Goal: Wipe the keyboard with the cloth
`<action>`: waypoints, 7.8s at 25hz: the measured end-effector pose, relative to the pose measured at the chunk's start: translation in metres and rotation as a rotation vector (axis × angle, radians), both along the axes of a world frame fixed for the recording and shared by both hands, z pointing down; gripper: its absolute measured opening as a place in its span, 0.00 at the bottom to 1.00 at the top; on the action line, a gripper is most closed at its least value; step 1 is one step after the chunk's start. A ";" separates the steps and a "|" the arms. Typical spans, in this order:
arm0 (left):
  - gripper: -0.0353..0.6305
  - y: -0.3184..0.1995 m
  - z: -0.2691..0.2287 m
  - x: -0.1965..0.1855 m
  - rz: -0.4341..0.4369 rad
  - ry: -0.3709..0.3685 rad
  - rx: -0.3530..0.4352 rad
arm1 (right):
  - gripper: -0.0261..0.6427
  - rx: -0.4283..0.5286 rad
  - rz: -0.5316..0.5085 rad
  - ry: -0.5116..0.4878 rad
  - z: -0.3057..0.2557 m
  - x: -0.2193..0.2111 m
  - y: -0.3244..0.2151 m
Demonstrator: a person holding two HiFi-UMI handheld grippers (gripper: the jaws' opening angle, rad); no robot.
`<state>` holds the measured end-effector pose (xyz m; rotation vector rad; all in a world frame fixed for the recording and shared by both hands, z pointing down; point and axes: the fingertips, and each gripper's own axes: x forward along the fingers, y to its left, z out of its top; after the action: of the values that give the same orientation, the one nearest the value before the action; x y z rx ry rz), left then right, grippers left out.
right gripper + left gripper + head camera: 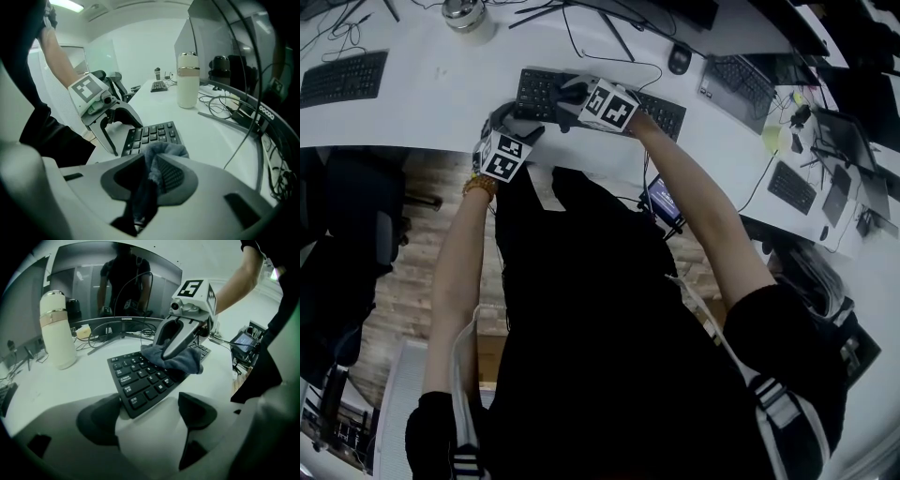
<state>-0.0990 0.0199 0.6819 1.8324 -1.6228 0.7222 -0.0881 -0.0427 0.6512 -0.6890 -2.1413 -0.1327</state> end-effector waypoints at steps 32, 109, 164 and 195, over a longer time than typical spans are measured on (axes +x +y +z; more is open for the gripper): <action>0.64 0.003 0.001 -0.004 -0.008 0.008 0.006 | 0.17 -0.100 0.207 -0.100 -0.042 -0.027 0.019; 0.62 0.018 -0.005 -0.010 0.338 -0.020 0.059 | 0.14 0.236 1.783 -0.277 -0.008 0.277 -0.166; 0.64 0.015 -0.004 -0.012 0.315 -0.028 0.070 | 0.13 0.228 1.459 -0.267 -0.006 0.147 -0.086; 0.65 0.015 -0.003 -0.011 0.306 -0.029 0.067 | 0.12 0.252 1.350 -0.258 -0.006 0.106 -0.060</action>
<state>-0.1104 0.0354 0.6787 2.1558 -1.4134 0.8359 0.0174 -0.1024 0.6450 1.0078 -2.3272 0.2503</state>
